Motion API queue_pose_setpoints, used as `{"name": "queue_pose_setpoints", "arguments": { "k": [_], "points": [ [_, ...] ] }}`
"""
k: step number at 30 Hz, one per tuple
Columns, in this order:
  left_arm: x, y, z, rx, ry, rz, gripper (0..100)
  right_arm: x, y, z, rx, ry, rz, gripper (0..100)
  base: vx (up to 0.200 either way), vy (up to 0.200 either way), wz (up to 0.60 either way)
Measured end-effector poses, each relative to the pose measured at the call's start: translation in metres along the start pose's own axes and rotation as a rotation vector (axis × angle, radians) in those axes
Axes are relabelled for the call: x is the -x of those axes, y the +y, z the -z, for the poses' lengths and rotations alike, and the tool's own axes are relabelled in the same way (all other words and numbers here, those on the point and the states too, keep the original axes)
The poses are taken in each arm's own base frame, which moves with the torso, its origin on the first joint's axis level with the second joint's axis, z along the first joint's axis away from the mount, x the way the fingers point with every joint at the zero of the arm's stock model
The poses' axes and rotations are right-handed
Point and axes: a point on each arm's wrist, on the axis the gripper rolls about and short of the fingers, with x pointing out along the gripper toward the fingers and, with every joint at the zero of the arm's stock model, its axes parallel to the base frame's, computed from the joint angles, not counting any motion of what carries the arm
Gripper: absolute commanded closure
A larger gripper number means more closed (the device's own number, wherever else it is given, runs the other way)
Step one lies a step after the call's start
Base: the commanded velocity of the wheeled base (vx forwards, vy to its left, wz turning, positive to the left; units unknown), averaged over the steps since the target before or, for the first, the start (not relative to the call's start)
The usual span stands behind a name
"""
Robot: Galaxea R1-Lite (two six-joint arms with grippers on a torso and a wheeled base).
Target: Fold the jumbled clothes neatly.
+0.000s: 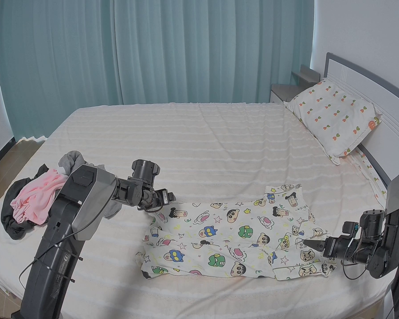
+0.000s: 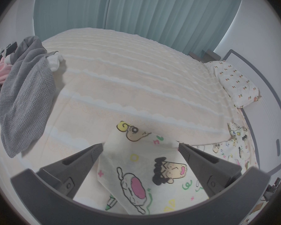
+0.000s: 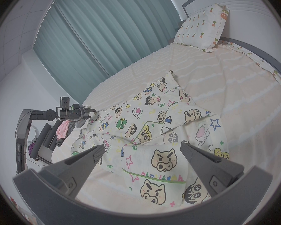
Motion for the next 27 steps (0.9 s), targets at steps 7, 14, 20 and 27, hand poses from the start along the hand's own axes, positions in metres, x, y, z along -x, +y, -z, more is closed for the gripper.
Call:
{"name": "queue_pose_setpoints", "arguments": {
  "k": [7, 14, 20, 27],
  "points": [
    [-0.004, 0.009, 0.003, 0.006, 0.031, -0.032, 0, 0.0, 0.001, 0.0, 0.002, -0.001, -0.003, 0, 0.0, 0.0, 0.0],
    [-0.007, 0.009, 0.006, 0.005, 0.037, -0.031, 0, 0.0, 0.001, 0.0, 0.002, -0.001, -0.004, 0, 0.0, 0.0, 0.0],
    [-0.016, 0.006, 0.019, -0.002, 0.061, -0.047, 100, -0.001, 0.0, -0.002, -0.007, -0.011, -0.002, 0, 0.0, 0.0, 0.0],
    [-0.02, 0.004, 0.026, 0.003, 0.053, -0.091, 100, -0.01, -0.006, -0.018, 0.002, -0.08, -0.001, 0, 0.0, 0.0, 0.0]
  ]
}}
